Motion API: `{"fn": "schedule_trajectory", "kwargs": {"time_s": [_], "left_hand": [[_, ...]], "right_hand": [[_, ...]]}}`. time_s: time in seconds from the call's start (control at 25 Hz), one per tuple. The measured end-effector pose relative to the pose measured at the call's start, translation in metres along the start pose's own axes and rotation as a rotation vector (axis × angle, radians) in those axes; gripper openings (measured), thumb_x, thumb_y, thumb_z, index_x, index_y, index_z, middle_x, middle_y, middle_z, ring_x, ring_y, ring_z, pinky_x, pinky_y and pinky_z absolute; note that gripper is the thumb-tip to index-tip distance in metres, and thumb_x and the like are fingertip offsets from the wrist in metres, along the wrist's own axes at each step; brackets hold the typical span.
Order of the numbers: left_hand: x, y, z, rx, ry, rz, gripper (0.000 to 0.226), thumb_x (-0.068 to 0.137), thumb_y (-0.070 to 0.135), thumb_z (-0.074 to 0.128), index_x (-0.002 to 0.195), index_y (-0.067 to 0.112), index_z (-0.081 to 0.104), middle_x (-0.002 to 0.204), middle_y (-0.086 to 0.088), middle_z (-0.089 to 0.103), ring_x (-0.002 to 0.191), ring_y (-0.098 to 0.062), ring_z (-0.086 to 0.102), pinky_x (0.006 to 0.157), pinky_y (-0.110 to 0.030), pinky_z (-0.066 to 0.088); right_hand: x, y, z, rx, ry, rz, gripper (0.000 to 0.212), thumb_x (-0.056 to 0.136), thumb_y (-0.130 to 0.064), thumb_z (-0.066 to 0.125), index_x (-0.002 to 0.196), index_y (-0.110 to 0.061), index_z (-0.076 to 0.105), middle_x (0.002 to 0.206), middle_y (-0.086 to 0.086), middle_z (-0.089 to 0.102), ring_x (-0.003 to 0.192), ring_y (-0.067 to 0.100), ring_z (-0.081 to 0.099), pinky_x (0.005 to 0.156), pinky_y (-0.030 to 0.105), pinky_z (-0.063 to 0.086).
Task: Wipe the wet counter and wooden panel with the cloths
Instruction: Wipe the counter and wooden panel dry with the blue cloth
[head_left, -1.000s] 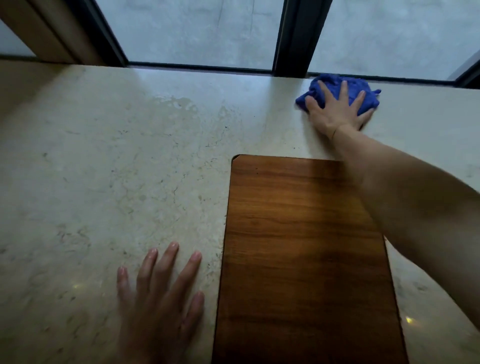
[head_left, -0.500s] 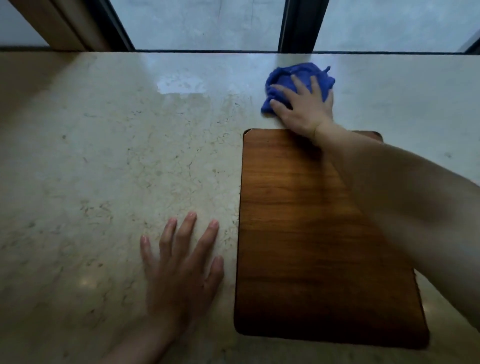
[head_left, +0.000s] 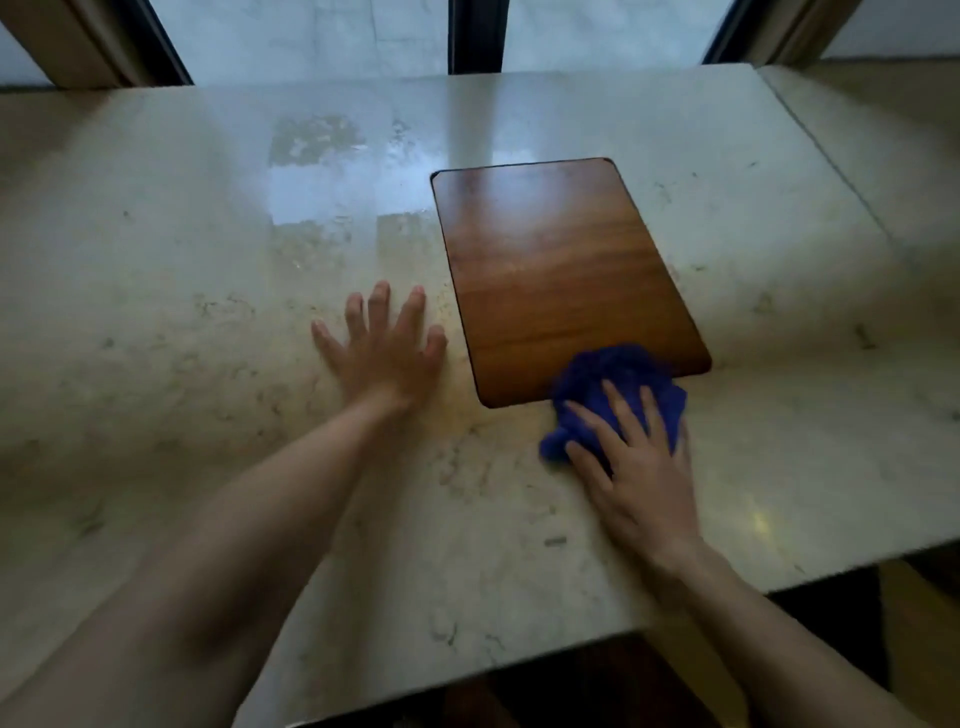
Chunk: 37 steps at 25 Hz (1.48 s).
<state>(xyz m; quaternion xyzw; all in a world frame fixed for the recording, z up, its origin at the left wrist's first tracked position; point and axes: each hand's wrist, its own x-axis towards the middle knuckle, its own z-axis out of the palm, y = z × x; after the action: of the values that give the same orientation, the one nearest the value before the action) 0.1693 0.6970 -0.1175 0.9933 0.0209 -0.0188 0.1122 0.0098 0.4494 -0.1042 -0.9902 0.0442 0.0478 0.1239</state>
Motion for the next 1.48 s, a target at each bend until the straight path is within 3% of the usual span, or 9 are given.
{"fn": "schedule_trajectory", "kwargs": {"time_s": [0.24,0.4,0.56,0.64,0.76,0.92,1.12,1.32,1.48], "left_hand": [[0.008,-0.019,-0.022,-0.02,-0.113,0.096,0.046,0.094,0.056,0.03,0.138,0.043,0.032,0.156,0.001,0.021,0.144,-0.026,0.018,0.114,-0.068,0.006],[0.035,-0.066,-0.039,0.011,-0.008,0.078,0.051,0.098,0.052,0.034,0.147,0.037,0.03,0.159,-0.001,0.019,0.145,-0.028,0.019,0.116,-0.065,0.01],[0.062,-0.124,-0.047,0.053,-0.021,-0.013,0.057,0.094,0.061,0.033,0.148,0.041,0.03,0.162,-0.005,0.02,0.148,-0.035,0.017,0.112,-0.071,0.012],[0.065,-0.14,-0.045,0.065,-0.046,0.004,0.063,0.092,0.071,0.027,0.15,0.046,0.023,0.164,-0.004,0.015,0.15,-0.036,0.011,0.111,-0.073,0.005],[0.064,-0.144,-0.041,0.056,-0.038,0.006,0.068,0.088,0.076,0.022,0.151,0.049,0.018,0.165,0.0,0.013,0.152,-0.032,0.006,0.112,-0.073,0.0],[0.062,-0.144,-0.038,0.079,-0.028,-0.013,0.069,0.086,0.075,0.022,0.15,0.051,0.02,0.165,0.0,0.016,0.152,-0.03,0.008,0.114,-0.071,0.004],[0.061,-0.143,-0.037,0.123,-0.028,-0.01,0.07,0.085,0.07,0.034,0.151,0.045,0.032,0.163,-0.002,0.026,0.15,-0.033,0.018,0.113,-0.072,0.012],[0.065,-0.142,-0.038,0.123,0.019,0.013,0.072,0.079,0.068,0.045,0.146,0.041,0.046,0.16,-0.004,0.035,0.148,-0.037,0.029,0.112,-0.073,0.016],[0.065,-0.144,-0.036,0.147,0.047,0.028,0.073,0.078,0.068,0.048,0.147,0.041,0.044,0.161,-0.004,0.035,0.148,-0.037,0.03,0.11,-0.075,0.017]], "right_hand": [[-0.154,-0.054,0.024,-0.01,-0.003,0.233,0.053,0.097,-0.067,0.019,0.148,-0.056,0.022,0.159,-0.003,0.032,0.147,0.033,0.021,0.098,0.071,0.037],[-0.127,-0.107,0.038,-0.046,-0.099,0.236,0.056,0.096,-0.067,0.02,0.15,-0.053,0.023,0.16,0.002,0.031,0.146,0.039,0.023,0.105,0.071,0.023],[-0.036,-0.125,0.033,-0.015,-0.108,0.282,0.059,0.085,-0.076,-0.004,0.141,-0.065,-0.02,0.164,-0.005,-0.021,0.148,0.033,-0.024,0.112,0.066,-0.01],[0.007,-0.126,0.027,-0.009,-0.122,0.276,0.059,0.082,-0.076,-0.009,0.137,-0.064,-0.028,0.159,-0.006,-0.033,0.144,0.032,-0.033,0.113,0.066,-0.014],[0.077,-0.125,0.023,-0.02,-0.1,0.213,0.062,0.084,-0.077,-0.007,0.143,-0.062,-0.02,0.163,-0.003,-0.025,0.147,0.035,-0.025,0.112,0.068,-0.01],[0.199,-0.133,0.022,-0.073,0.056,0.15,0.062,0.093,-0.072,0.013,0.151,-0.054,0.015,0.166,0.008,0.012,0.149,0.045,0.007,0.11,0.074,0.005],[0.369,-0.148,0.0,-0.08,-0.059,0.142,0.062,0.092,-0.075,0.009,0.15,-0.057,-0.002,0.166,-0.001,-0.012,0.15,0.037,-0.015,0.112,0.069,-0.011],[0.518,-0.176,-0.019,-0.041,-0.081,0.157,0.062,0.093,-0.075,0.013,0.151,-0.056,0.004,0.167,-0.002,-0.009,0.15,0.038,-0.013,0.112,0.071,-0.009],[0.582,-0.204,-0.023,-0.023,-0.101,0.152,0.059,0.093,-0.071,0.014,0.15,-0.057,0.012,0.167,-0.004,0.001,0.15,0.039,-0.01,0.11,0.073,-0.007]]}}
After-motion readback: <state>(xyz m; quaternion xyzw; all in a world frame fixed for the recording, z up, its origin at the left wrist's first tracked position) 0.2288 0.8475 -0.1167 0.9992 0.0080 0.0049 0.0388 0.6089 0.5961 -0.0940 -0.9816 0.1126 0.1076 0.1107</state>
